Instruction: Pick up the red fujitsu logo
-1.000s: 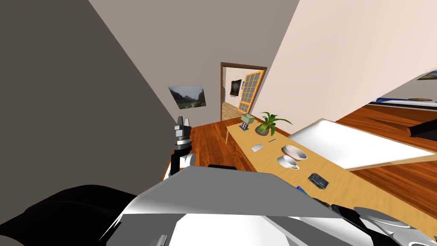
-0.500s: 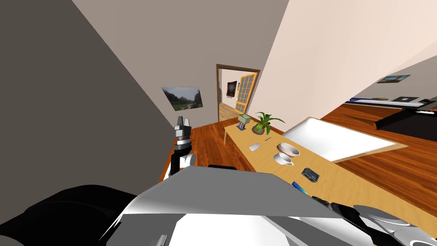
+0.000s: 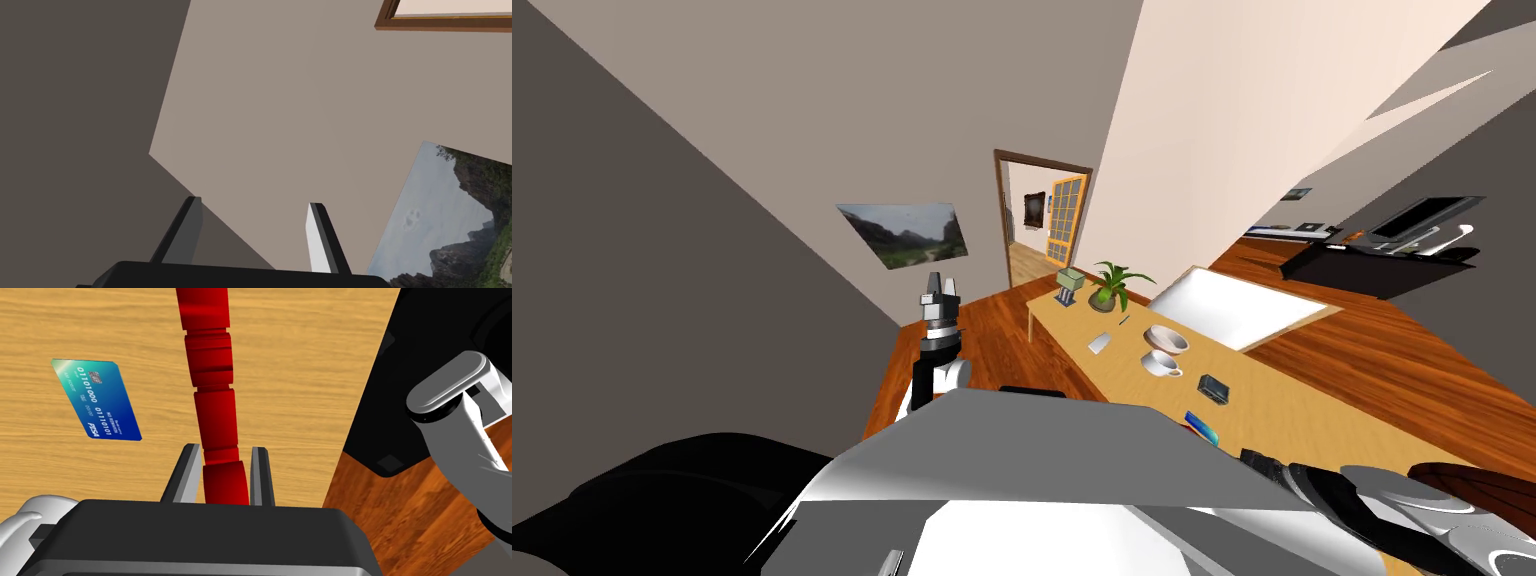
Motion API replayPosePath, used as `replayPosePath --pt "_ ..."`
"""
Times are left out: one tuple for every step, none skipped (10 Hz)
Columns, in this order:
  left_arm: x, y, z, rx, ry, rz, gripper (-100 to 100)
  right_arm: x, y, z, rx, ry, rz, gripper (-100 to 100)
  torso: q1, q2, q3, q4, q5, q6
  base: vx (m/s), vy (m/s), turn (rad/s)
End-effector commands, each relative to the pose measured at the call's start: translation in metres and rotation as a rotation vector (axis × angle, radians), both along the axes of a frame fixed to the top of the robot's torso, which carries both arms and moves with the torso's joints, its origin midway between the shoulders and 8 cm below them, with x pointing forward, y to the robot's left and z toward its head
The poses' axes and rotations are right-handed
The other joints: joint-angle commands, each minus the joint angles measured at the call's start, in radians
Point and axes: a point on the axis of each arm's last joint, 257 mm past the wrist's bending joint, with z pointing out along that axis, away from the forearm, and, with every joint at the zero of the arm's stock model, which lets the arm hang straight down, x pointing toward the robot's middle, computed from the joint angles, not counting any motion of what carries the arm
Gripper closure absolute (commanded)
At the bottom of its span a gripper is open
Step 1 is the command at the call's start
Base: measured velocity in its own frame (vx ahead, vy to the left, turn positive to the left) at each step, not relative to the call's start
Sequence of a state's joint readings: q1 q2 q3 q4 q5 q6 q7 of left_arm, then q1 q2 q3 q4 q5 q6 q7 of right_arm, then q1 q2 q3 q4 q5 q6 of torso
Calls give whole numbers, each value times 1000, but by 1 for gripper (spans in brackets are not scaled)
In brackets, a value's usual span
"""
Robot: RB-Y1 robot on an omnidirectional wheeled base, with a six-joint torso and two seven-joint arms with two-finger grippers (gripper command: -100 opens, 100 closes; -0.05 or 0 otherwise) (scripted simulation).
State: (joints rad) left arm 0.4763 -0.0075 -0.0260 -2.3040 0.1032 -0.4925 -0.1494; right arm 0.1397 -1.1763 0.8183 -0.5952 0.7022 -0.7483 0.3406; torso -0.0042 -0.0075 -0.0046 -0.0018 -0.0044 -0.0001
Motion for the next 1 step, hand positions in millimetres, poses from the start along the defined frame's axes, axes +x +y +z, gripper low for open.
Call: replayPosePath --pt "0 0 0 0 0 0 0 0 0 0 0 0 0 0 0 0 0 0 0 0 10 6 15"
